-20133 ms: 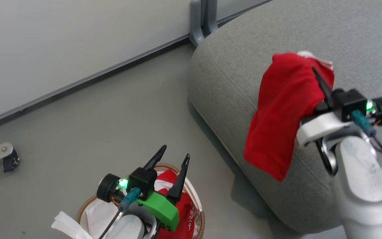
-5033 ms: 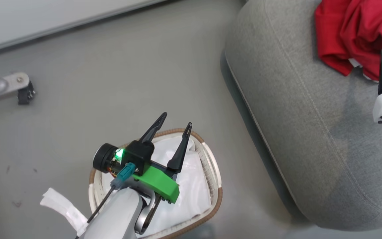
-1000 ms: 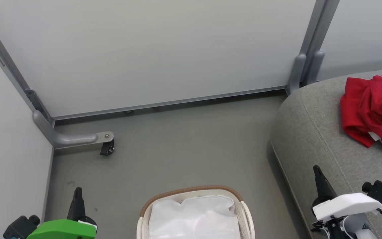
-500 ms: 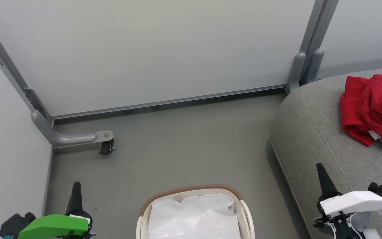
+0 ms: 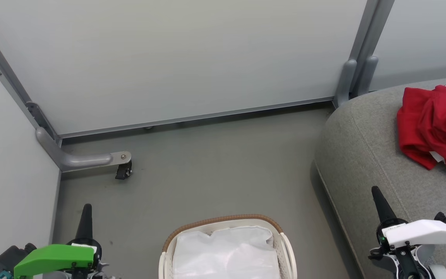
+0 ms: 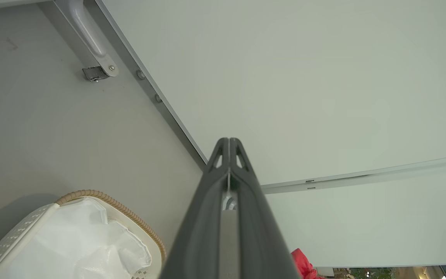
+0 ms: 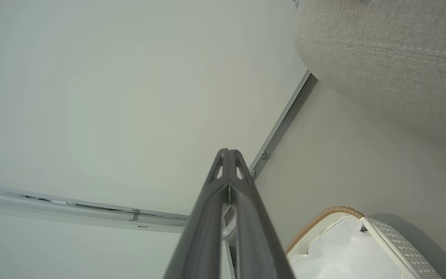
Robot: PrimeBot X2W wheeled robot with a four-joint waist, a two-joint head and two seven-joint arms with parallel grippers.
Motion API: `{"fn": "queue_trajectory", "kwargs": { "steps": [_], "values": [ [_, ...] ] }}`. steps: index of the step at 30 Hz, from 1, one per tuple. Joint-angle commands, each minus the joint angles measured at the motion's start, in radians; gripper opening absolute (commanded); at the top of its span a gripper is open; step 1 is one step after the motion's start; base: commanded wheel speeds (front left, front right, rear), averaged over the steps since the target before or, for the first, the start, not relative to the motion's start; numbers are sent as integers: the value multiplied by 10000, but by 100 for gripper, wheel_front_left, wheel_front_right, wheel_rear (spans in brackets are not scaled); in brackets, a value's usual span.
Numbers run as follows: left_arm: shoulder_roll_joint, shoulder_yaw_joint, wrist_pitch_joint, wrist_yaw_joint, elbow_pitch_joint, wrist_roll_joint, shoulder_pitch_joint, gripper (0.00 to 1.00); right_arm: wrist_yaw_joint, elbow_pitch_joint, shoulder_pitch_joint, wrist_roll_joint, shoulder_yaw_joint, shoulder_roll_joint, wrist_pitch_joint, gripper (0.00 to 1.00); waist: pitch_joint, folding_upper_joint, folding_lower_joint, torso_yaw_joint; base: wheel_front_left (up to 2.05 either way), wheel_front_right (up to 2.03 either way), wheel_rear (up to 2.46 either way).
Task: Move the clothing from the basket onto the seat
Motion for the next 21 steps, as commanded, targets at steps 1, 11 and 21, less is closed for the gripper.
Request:
{"fn": "queue_trajectory", "kwargs": {
  "steps": [1, 11, 21],
  "values": [
    [46, 68, 66, -37, -114, -260, -298, 0, -6, -125, -204, 275, -61, -61, 66, 0, 5, 0, 0, -3, 0, 0, 0],
    [50, 185, 296, -85, -170, -1006, -422, 0, -5, -207, -211, 1162, -161, -68, 306, 0, 42, 0, 0, -20, 0, 0, 0],
    [53, 273, 503, -118, -227, -1685, -519, 0, -6, -274, -246, 1949, -257, -74, 514, 0, 77, 0, 0, -36, 0, 0, 0]
  ]
}}
